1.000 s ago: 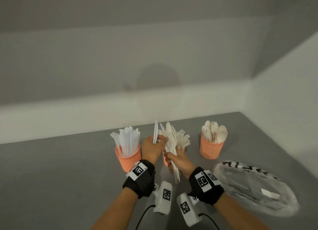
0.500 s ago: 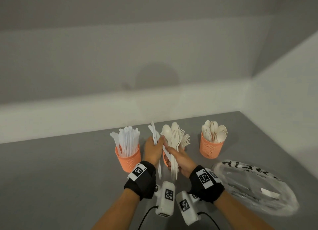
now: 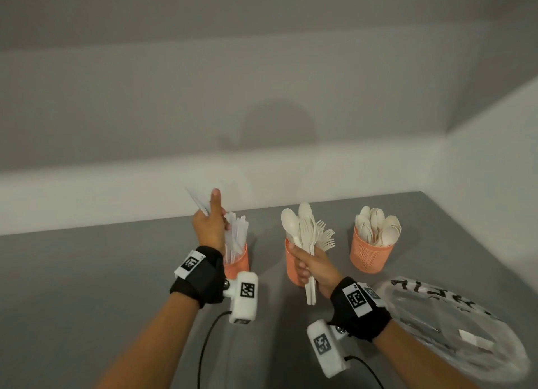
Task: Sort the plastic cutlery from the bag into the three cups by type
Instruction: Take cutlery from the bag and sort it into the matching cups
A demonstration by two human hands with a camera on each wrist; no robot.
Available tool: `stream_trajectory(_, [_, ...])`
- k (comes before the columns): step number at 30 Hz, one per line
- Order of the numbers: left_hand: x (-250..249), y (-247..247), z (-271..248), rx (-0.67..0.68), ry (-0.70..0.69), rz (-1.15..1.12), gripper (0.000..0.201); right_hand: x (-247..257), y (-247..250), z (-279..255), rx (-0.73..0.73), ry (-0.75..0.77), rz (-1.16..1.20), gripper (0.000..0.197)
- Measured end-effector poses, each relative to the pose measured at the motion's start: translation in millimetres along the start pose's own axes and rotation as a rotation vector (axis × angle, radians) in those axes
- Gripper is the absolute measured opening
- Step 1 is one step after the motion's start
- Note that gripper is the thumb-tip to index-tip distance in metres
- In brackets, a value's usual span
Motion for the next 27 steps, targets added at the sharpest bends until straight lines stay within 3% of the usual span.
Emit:
stream_trajectory(3, [-17.6,8.5,19.0,-0.036,-0.102,0.027,0.049,-1.8,-1.2,5.6,-0.017,-0.040,-0.025,0.043])
stream_trajectory(8, [-3.1,12.6,29.0,0.015,-0.137,0.129,0.046,-1.2,-3.9,10.6,-0.034,-0.052,-0.024,0.041])
stream_trajectory(13, [41.8,18.4,19.5,0.057,-0.150,0.232,0.020,-3.8,-4.7,9.6,-0.032,-0.035,-0.062,0.039])
stream_trajectory(18, [52.2,20.2,15.1,0.058,-0.249,0.441,0.008,-4.5,-5.3,8.0,-0.049,-0.040,-0.102,0.040])
stream_trajectory(22, [49.0,23.6,20.5,0.055,-0.340,0.603,0.020,-1.6,-6.5,6.4,-0.046,-0.034,-0.122,0.038])
stream_trajectory(25, [48.3,22.0,24.0,0.129,-0.424,0.751,0.022,-2.0,-7.2,6.8,-0.044,-0.031,-0.122,0.035])
stream_trajectory(27, [50.1,20.1,22.8,0.182,-0.500,0.869,0.035,-2.9,-7.8,7.6,-0.037,-0.027,-0.117,0.034])
Point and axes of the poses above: each hand's wrist, its own z-axis towards the middle knuckle, its own y-axis out of the back of the hand, x = y × z, the point moved 5 cm from there along z, towards the middle knuckle, and after that the axes turned 7 degrees about x, right-handed, at the moved point
